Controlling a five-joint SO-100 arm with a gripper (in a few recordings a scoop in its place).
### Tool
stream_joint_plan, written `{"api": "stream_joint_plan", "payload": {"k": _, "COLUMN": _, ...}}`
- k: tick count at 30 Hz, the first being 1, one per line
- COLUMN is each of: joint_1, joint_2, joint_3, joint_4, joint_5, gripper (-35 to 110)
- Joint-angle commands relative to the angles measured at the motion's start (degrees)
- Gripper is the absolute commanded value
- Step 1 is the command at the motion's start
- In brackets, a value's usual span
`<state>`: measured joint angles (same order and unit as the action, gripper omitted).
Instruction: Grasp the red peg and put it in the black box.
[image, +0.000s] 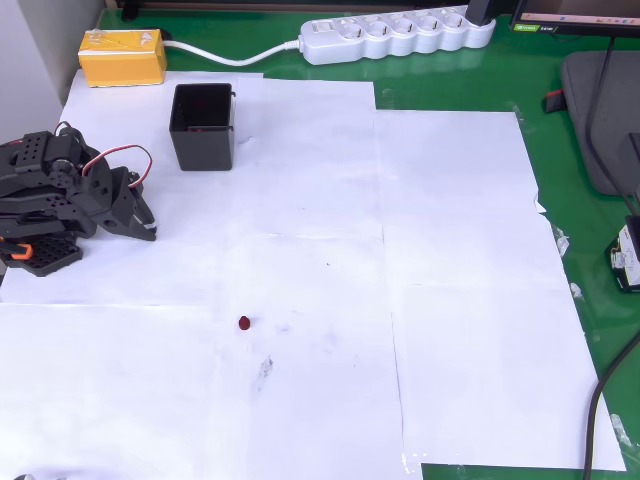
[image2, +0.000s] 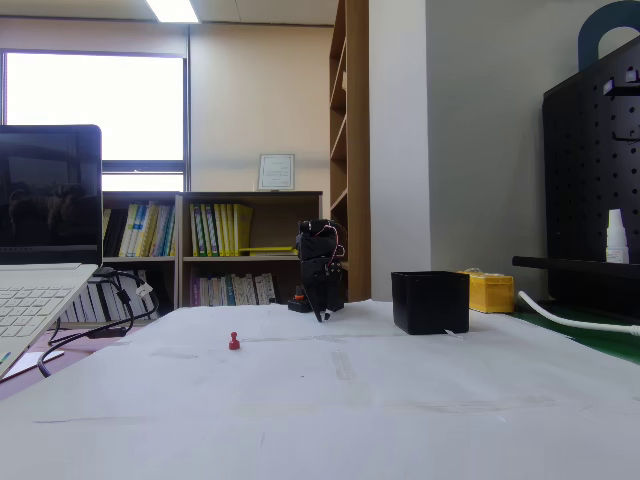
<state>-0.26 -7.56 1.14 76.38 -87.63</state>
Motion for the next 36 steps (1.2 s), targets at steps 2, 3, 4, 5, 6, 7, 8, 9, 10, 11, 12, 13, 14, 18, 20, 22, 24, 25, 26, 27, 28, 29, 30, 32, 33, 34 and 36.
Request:
{"api": "stream_joint_plan", "payload": {"k": 2, "joint_1": -0.1, "joint_2": -5.4, "joint_3": -4.6, "joint_4": 5.3, "joint_5": 0.0, "gripper": 0}}
{"api": "stream_joint_plan", "payload": {"k": 3, "joint_1": -0.1, "joint_2": -5.4, "joint_3": -4.6, "joint_4": 5.3, "joint_5": 0.0, "gripper": 0}}
{"api": "stream_joint_plan", "payload": {"k": 4, "joint_1": -0.1, "joint_2": -5.4, "joint_3": -4.6, "joint_4": 5.3, "joint_5": 0.0, "gripper": 0}}
{"api": "stream_joint_plan", "payload": {"k": 5, "joint_1": -0.1, "joint_2": -5.4, "joint_3": -4.6, "joint_4": 5.3, "joint_5": 0.0, "gripper": 0}}
{"api": "stream_joint_plan", "payload": {"k": 6, "joint_1": -0.1, "joint_2": -5.4, "joint_3": -4.6, "joint_4": 5.3, "joint_5": 0.0, "gripper": 0}}
{"api": "stream_joint_plan", "payload": {"k": 7, "joint_1": -0.1, "joint_2": -5.4, "joint_3": -4.6, "joint_4": 5.3, "joint_5": 0.0, "gripper": 0}}
{"api": "stream_joint_plan", "payload": {"k": 8, "joint_1": -0.1, "joint_2": -5.4, "joint_3": -4.6, "joint_4": 5.3, "joint_5": 0.0, "gripper": 0}}
{"api": "stream_joint_plan", "payload": {"k": 9, "joint_1": -0.1, "joint_2": -5.4, "joint_3": -4.6, "joint_4": 5.3, "joint_5": 0.0, "gripper": 0}}
{"api": "stream_joint_plan", "payload": {"k": 10, "joint_1": -0.1, "joint_2": -5.4, "joint_3": -4.6, "joint_4": 5.3, "joint_5": 0.0, "gripper": 0}}
{"api": "stream_joint_plan", "payload": {"k": 11, "joint_1": -0.1, "joint_2": -5.4, "joint_3": -4.6, "joint_4": 5.3, "joint_5": 0.0, "gripper": 0}}
{"api": "stream_joint_plan", "payload": {"k": 12, "joint_1": -0.1, "joint_2": -5.4, "joint_3": -4.6, "joint_4": 5.3, "joint_5": 0.0, "gripper": 0}}
{"api": "stream_joint_plan", "payload": {"k": 13, "joint_1": -0.1, "joint_2": -5.4, "joint_3": -4.6, "joint_4": 5.3, "joint_5": 0.0, "gripper": 0}}
{"api": "stream_joint_plan", "payload": {"k": 14, "joint_1": -0.1, "joint_2": -5.4, "joint_3": -4.6, "joint_4": 5.3, "joint_5": 0.0, "gripper": 0}}
{"api": "stream_joint_plan", "payload": {"k": 18, "joint_1": -0.1, "joint_2": -5.4, "joint_3": -4.6, "joint_4": 5.3, "joint_5": 0.0, "gripper": 0}}
{"api": "stream_joint_plan", "payload": {"k": 20, "joint_1": 0.2, "joint_2": -5.4, "joint_3": -4.6, "joint_4": 5.3, "joint_5": 0.0, "gripper": 0}}
{"api": "stream_joint_plan", "payload": {"k": 22, "joint_1": 0.6, "joint_2": -5.4, "joint_3": -4.6, "joint_4": 5.3, "joint_5": 0.0, "gripper": 0}}
{"api": "stream_joint_plan", "payload": {"k": 24, "joint_1": 1.1, "joint_2": -5.4, "joint_3": -4.6, "joint_4": 4.9, "joint_5": 0.1, "gripper": 0}}
{"api": "stream_joint_plan", "payload": {"k": 25, "joint_1": 1.6, "joint_2": -5.3, "joint_3": -4.6, "joint_4": 4.7, "joint_5": 0.4, "gripper": 0}}
{"api": "stream_joint_plan", "payload": {"k": 26, "joint_1": 1.7, "joint_2": -5.1, "joint_3": -4.6, "joint_4": 4.1, "joint_5": 0.4, "gripper": 0}}
{"api": "stream_joint_plan", "payload": {"k": 27, "joint_1": 1.6, "joint_2": -3.5, "joint_3": -4.6, "joint_4": 3.3, "joint_5": 0.4, "gripper": 0}}
{"api": "stream_joint_plan", "payload": {"k": 28, "joint_1": 1.6, "joint_2": -0.4, "joint_3": -4.6, "joint_4": 2.3, "joint_5": 0.1, "gripper": 0}}
{"api": "stream_joint_plan", "payload": {"k": 29, "joint_1": 2.5, "joint_2": 3.6, "joint_3": -4.6, "joint_4": -1.7, "joint_5": -2.2, "gripper": 0}}
{"api": "stream_joint_plan", "payload": {"k": 30, "joint_1": 2.9, "joint_2": 7.1, "joint_3": -4.6, "joint_4": -7.2, "joint_5": -1.1, "gripper": 0}}
{"api": "stream_joint_plan", "payload": {"k": 32, "joint_1": 2.1, "joint_2": 11.8, "joint_3": -4.6, "joint_4": -17.0, "joint_5": 3.4, "gripper": 0}}
{"api": "stream_joint_plan", "payload": {"k": 33, "joint_1": 1.8, "joint_2": 14.5, "joint_3": -4.6, "joint_4": -23.1, "joint_5": 4.8, "gripper": 0}}
{"api": "stream_joint_plan", "payload": {"k": 34, "joint_1": 1.8, "joint_2": 18.5, "joint_3": -4.6, "joint_4": -30.3, "joint_5": 4.9, "gripper": 0}}
{"api": "stream_joint_plan", "payload": {"k": 36, "joint_1": 2.2, "joint_2": 27.9, "joint_3": -4.3, "joint_4": -45.4, "joint_5": 6.6, "gripper": 0}}
